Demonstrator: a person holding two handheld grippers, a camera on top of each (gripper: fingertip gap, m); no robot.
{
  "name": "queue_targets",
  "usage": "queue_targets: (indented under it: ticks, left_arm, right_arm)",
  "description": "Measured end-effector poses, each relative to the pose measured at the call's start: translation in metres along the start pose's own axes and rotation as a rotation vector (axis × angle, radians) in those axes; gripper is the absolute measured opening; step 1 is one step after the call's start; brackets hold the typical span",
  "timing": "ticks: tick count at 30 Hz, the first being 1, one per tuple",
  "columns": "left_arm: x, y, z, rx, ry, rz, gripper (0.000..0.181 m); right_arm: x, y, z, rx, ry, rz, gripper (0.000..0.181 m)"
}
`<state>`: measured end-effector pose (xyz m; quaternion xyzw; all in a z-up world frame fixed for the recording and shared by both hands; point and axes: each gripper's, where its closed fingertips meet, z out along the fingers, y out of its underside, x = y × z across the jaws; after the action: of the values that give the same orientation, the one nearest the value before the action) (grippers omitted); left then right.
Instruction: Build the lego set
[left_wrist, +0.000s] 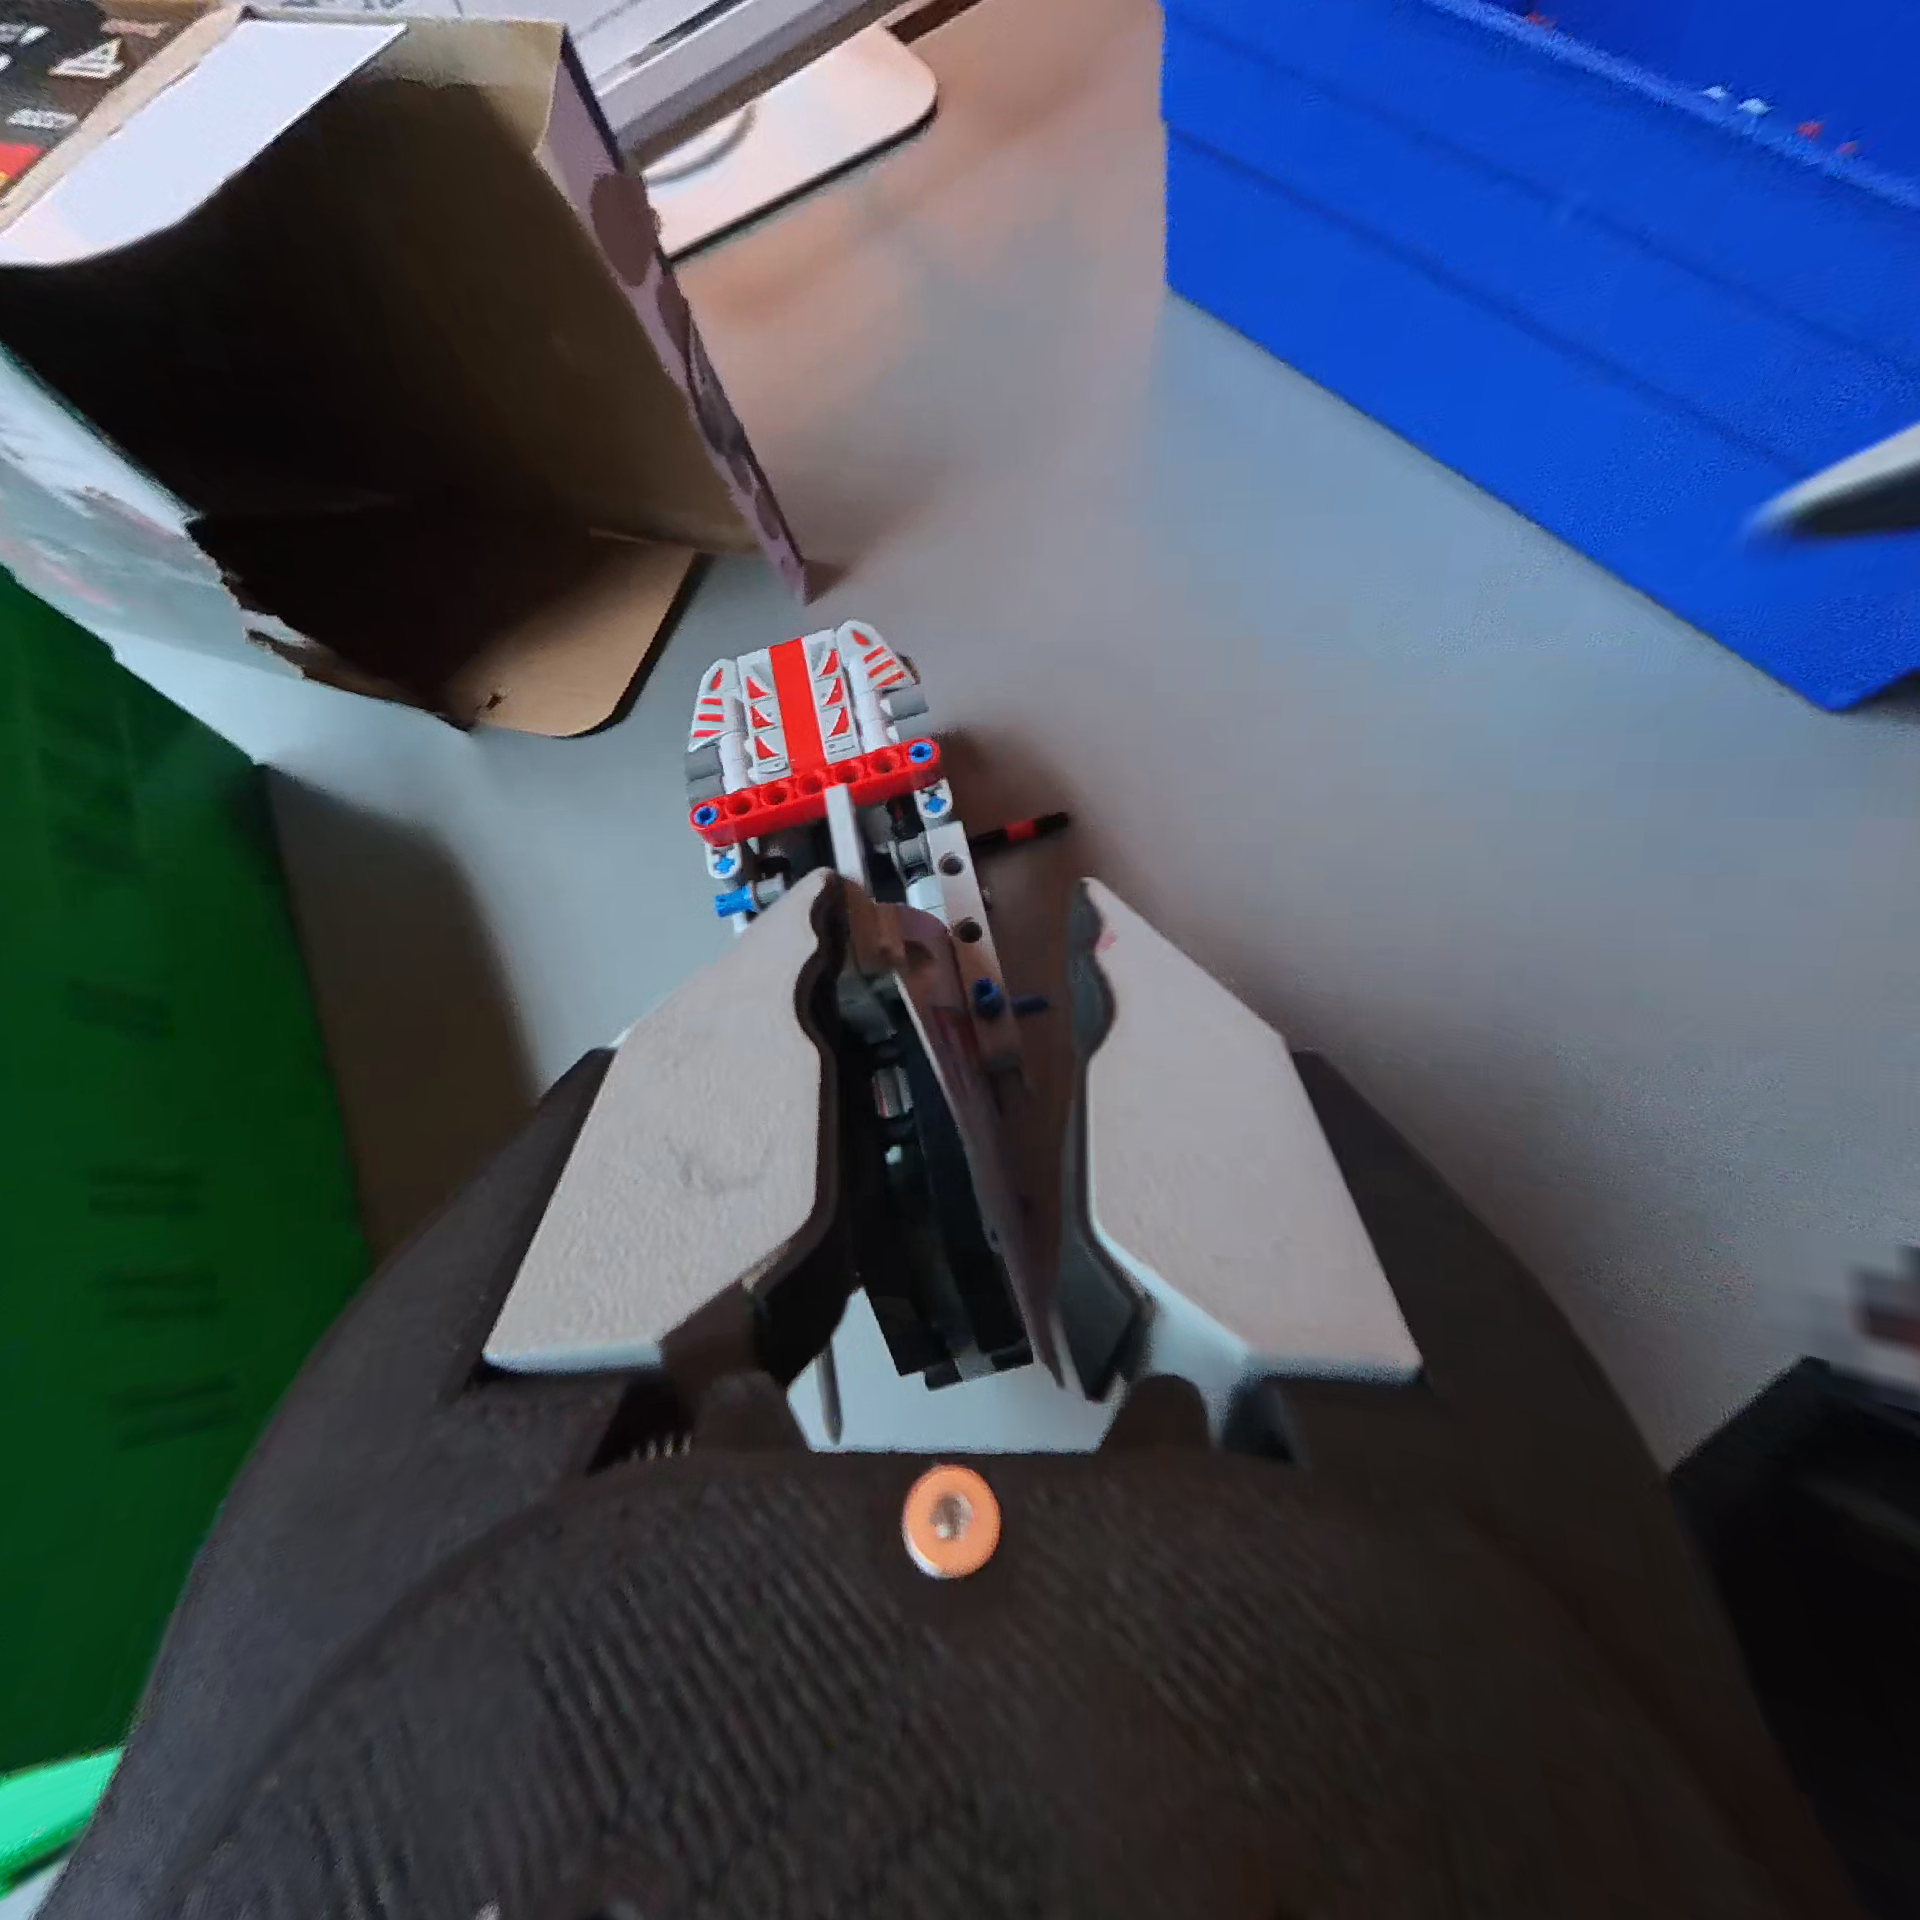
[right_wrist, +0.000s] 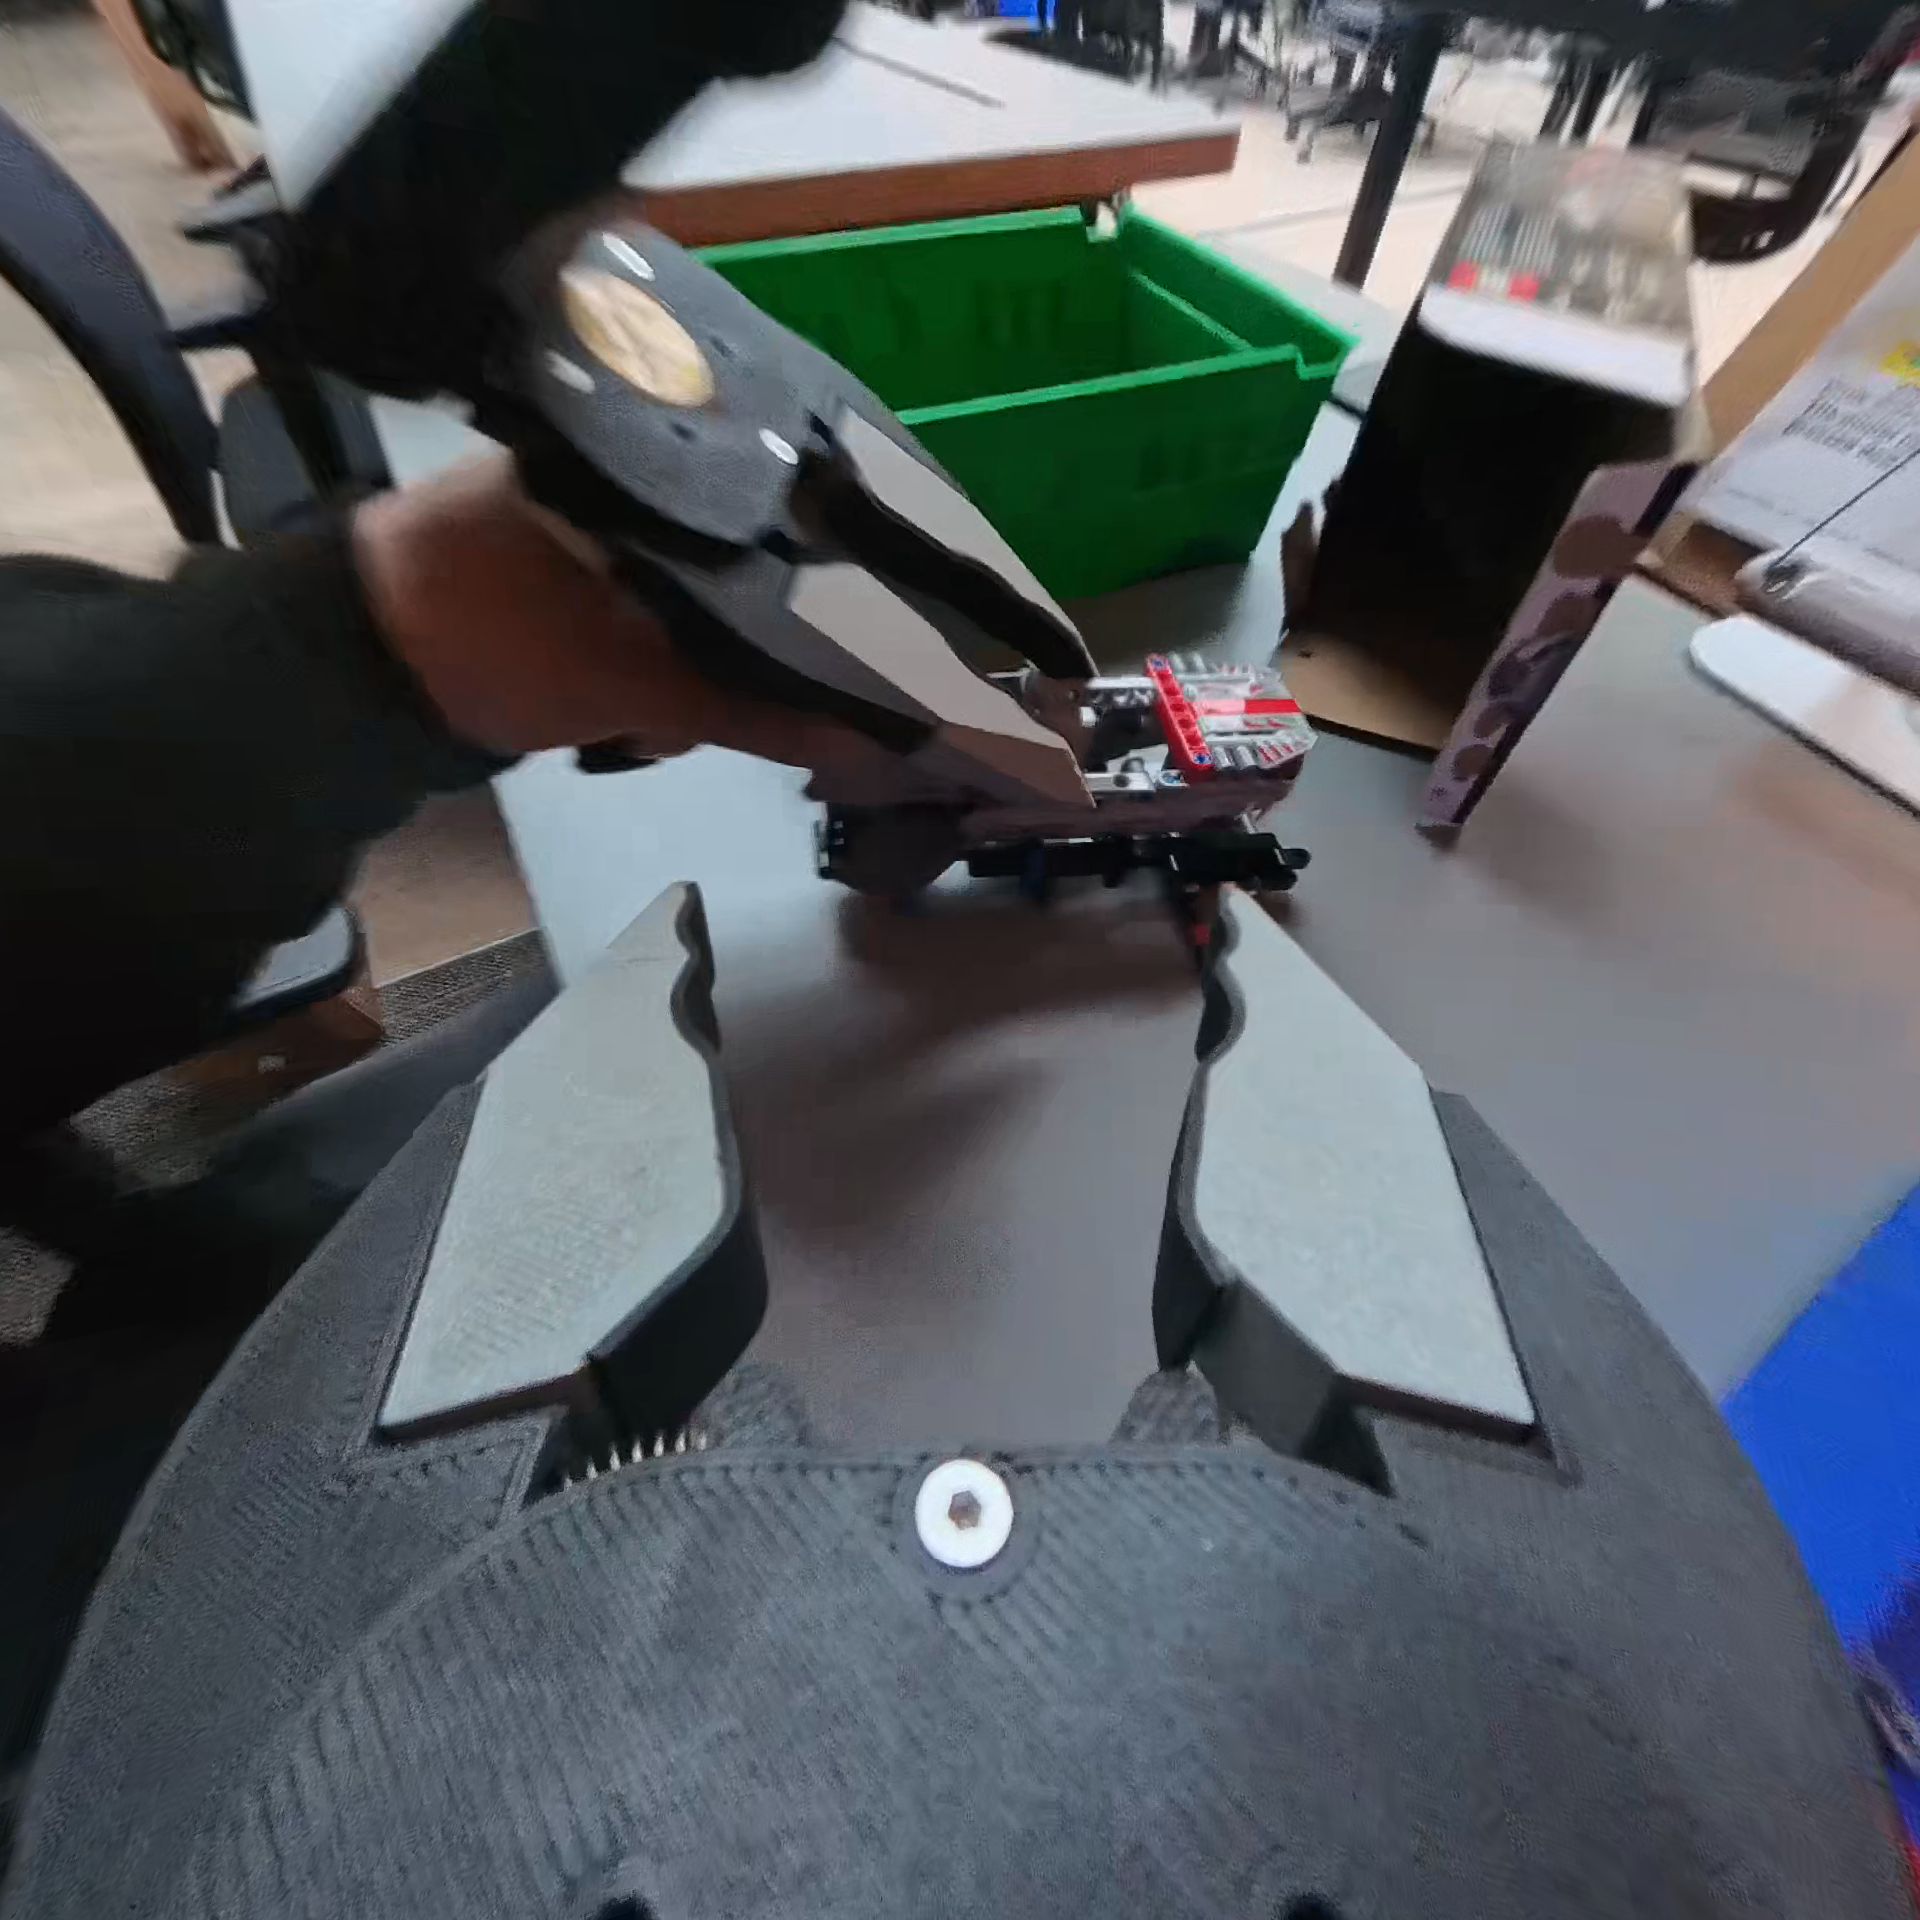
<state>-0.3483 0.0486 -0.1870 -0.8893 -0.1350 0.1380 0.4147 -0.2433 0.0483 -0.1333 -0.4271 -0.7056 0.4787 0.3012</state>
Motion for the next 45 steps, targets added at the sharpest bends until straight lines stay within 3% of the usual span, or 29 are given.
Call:
queue_targets:
  ticks: [2,5,7,8,9,10,13,16,17,19,21,30,39,45]
  left_arm:
    - [0.009,0.0,-0.008,0.014,0.072,-0.013,0.055]
    - [0.024,0.002,-0.033,0.044,0.152,0.014,0.059]
    - [0.043,0.006,-0.049,0.065,0.214,0.053,0.056]
    - [0.053,0.01,-0.053,0.065,0.237,0.079,0.056]
    - [0.06,0.013,-0.055,0.063,0.25,0.1,0.056]
    - [0.068,0.015,-0.055,0.067,0.267,0.108,0.057]
    - [0.099,0.014,-0.056,0.1,0.407,0.068,0.057]
    - [0.124,0.024,-0.046,0.061,0.498,0.068,0.056]
    - [0.129,0.027,-0.042,0.046,0.506,0.075,0.056]
    - [0.136,0.03,-0.038,0.04,0.523,0.081,0.053]
    - [0.14,0.035,-0.037,0.031,0.54,0.087,0.051]
    - [0.131,0.039,-0.033,0.026,0.537,0.07,0.042]
    - [0.126,0.045,-0.028,0.003,0.519,0.07,0.04]
    - [0.115,0.042,-0.031,0.02,0.506,0.055,0.04]
  right_arm:
    - [0.006,-0.005,-0.049,0.013,0.05,-0.015,0.092]
    - [0.068,0.007,-0.135,0.038,0.238,0.078,0.087]
    - [0.134,0.041,-0.194,-0.039,0.418,0.186,0.081]
    - [0.164,0.063,-0.218,-0.113,0.486,0.26,0.089]
    - [0.185,0.086,-0.233,-0.204,0.507,0.336,0.097]
    - [0.201,0.107,-0.242,-0.299,0.503,0.401,0.095]
    - [0.232,0.158,-0.235,-0.524,0.46,0.533,0.098]
    - [0.233,0.201,-0.21,-0.744,0.31,0.697,0.1]
    - [0.225,0.212,-0.203,-0.822,0.232,0.734,0.088]
    - [0.216,0.222,-0.193,-0.9,0.156,0.768,0.031]
    - [0.221,0.222,-0.196,-0.955,0.197,0.684,0.021]
    - [0.22,0.218,-0.21,-0.993,0.177,0.582,0.0]
    - [0.237,0.212,-0.231,-0.928,0.211,0.626,0.0]
    - [0.24,0.19,-0.251,-0.865,0.202,0.671,0.001]
